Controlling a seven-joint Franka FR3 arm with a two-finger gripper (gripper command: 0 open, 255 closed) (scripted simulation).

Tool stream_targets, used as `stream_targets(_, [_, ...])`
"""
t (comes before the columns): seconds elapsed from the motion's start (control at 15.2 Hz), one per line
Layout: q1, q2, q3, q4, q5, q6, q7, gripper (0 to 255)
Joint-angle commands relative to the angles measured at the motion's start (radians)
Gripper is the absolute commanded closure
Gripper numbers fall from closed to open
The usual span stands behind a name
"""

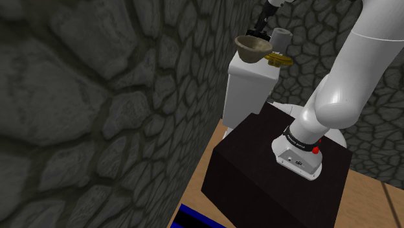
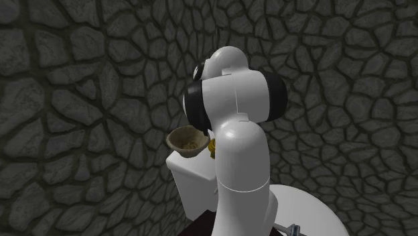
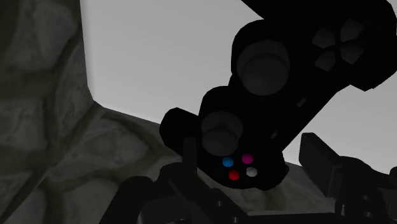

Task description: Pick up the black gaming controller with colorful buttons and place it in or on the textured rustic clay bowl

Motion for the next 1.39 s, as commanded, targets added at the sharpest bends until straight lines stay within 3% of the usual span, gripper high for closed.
stream_targets(0.0, [0.000, 0.000, 0.000, 0.000, 0.000, 0.000, 0.000, 255])
stream_targets(1.32, [0.019, -0.069, -0.023, 0.182, -0.109, -0.210, 0.100, 255])
